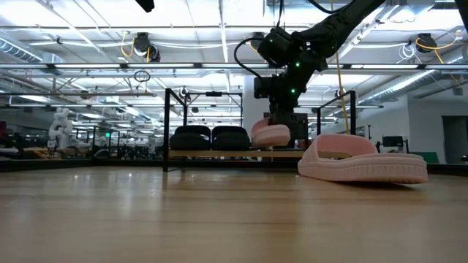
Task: Pick and place slides into the shelf
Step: Put the bottom pink slide on the shelf
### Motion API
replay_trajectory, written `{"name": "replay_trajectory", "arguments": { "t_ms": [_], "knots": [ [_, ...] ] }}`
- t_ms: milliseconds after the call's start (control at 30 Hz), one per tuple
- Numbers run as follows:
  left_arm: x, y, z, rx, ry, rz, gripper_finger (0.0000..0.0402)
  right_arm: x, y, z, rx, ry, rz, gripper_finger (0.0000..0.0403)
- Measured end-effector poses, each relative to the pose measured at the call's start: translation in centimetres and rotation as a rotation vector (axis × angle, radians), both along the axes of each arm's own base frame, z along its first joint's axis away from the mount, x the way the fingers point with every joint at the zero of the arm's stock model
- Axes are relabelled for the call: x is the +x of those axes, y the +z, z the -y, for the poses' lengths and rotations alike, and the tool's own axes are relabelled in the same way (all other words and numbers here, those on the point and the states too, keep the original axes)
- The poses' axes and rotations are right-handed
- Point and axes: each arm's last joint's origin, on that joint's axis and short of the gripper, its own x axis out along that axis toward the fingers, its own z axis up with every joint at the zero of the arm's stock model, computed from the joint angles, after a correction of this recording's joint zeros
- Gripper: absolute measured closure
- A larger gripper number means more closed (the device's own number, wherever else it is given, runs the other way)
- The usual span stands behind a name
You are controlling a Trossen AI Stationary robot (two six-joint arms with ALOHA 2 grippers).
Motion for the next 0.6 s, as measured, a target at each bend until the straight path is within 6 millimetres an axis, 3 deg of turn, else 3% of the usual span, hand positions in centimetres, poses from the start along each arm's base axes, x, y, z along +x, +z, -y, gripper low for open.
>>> {"name": "replay_trajectory", "arguments": {
  "t_ms": [600],
  "knots": [
    [0.00, 0.00, -0.01, 0.001, 0.000, 0.000, 0.0252, 0.25, 0.11, -0.02, 0.024, 0.037, 0.041, 0.0399]
  ]
}}
